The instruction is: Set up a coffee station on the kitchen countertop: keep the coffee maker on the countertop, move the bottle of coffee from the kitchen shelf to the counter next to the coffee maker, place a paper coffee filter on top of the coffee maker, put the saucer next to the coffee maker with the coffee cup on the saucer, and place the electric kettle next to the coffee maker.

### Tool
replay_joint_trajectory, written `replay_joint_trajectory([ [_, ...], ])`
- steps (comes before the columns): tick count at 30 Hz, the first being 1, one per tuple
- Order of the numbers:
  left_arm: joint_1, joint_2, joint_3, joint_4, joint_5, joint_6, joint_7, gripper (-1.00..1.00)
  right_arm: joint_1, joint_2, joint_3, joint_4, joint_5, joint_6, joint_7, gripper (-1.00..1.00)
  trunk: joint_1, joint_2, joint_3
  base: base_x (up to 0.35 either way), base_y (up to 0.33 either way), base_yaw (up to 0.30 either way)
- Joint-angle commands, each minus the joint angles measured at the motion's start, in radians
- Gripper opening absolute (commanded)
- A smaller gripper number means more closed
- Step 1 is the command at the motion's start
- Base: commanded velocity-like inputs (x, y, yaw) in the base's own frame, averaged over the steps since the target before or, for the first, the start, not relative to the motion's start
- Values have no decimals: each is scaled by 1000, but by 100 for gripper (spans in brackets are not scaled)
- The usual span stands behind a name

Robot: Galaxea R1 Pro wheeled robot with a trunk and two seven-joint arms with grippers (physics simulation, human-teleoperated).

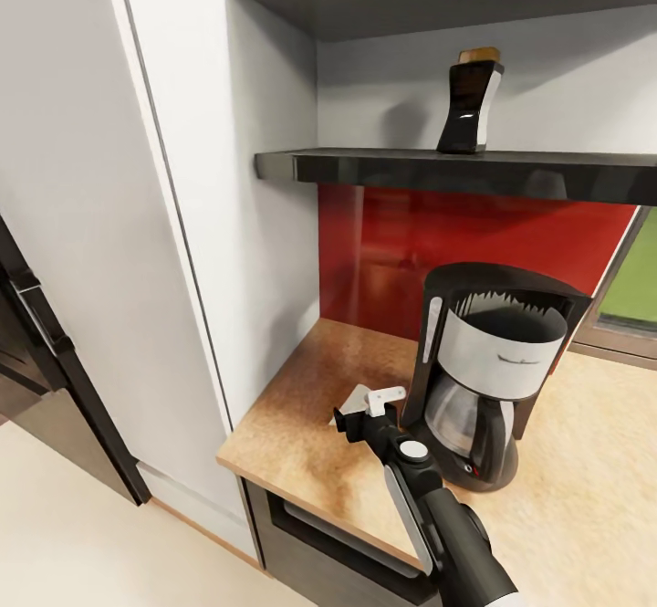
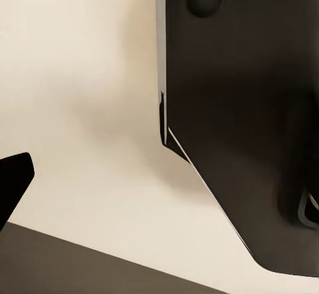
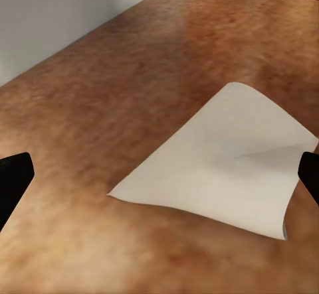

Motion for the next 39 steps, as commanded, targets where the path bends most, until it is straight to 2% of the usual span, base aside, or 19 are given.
replay_joint_trajectory([
  [1,0,0,-1,-1,-1,-2,1,100,-1,0,0,-1,1,6,-1,100,1,-2,-2,0,0,0],
  [25,0,0,-1,-1,-1,-2,1,100,-1,-1,0,1,2,6,-1,100,1,-2,-2,36,0,0],
  [30,0,-1,-1,-1,-1,-2,1,100,-1,-3,-2,38,1,6,-1,100,1,-2,-2,0,0,0],
  [39,0,-1,-1,-1,-1,-2,1,100,-1,-3,-3,45,1,6,-1,100,1,-2,-2,0,0,0],
])
